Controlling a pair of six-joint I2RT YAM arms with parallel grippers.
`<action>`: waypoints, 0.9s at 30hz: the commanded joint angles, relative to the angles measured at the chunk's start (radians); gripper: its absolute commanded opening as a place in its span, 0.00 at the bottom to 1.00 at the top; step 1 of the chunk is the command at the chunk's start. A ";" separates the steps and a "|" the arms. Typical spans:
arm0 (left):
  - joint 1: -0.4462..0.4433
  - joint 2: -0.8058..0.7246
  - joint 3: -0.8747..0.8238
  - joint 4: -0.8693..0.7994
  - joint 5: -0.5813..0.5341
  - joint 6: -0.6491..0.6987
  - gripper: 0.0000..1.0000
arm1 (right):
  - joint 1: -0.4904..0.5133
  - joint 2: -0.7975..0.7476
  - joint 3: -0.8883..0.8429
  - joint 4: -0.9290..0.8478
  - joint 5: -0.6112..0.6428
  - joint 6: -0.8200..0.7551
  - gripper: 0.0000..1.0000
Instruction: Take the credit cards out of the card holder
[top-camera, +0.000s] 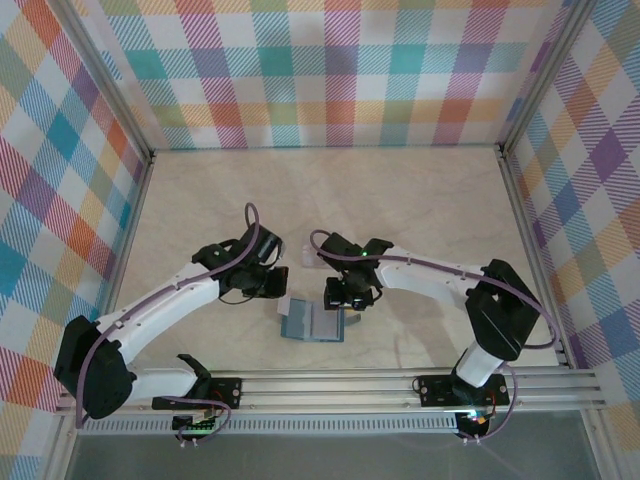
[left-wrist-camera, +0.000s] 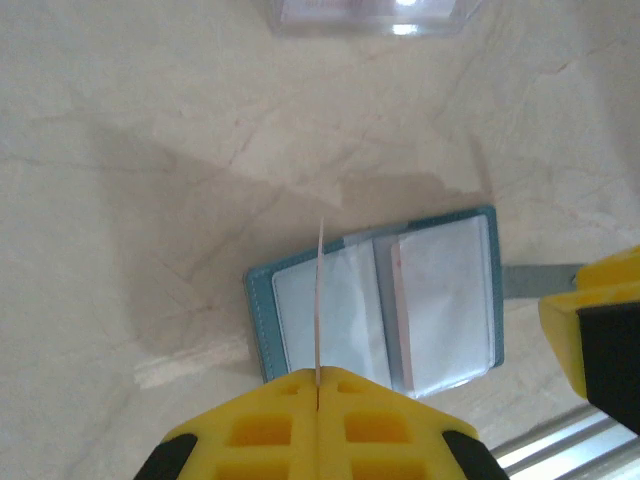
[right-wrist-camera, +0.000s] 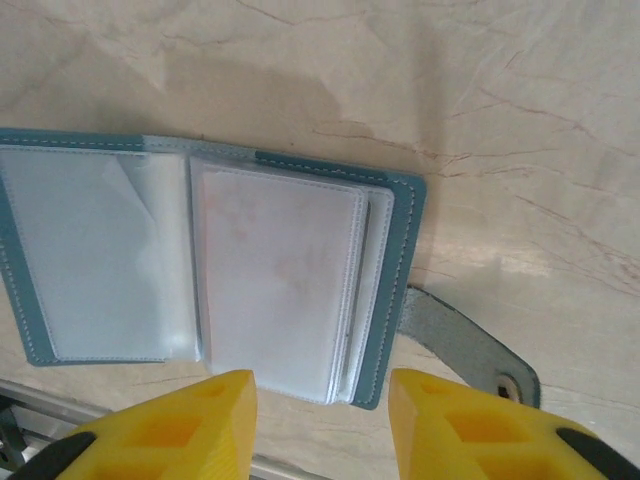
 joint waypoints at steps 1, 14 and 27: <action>0.008 0.037 0.077 -0.058 -0.062 0.052 0.00 | -0.020 -0.055 0.024 -0.088 0.059 -0.033 0.41; 0.066 0.278 0.402 -0.133 -0.014 0.161 0.00 | -0.134 -0.231 -0.041 -0.134 0.099 -0.075 0.42; 0.085 0.562 0.816 -0.336 0.158 0.776 0.00 | -0.226 -0.313 -0.073 -0.167 0.086 -0.137 0.42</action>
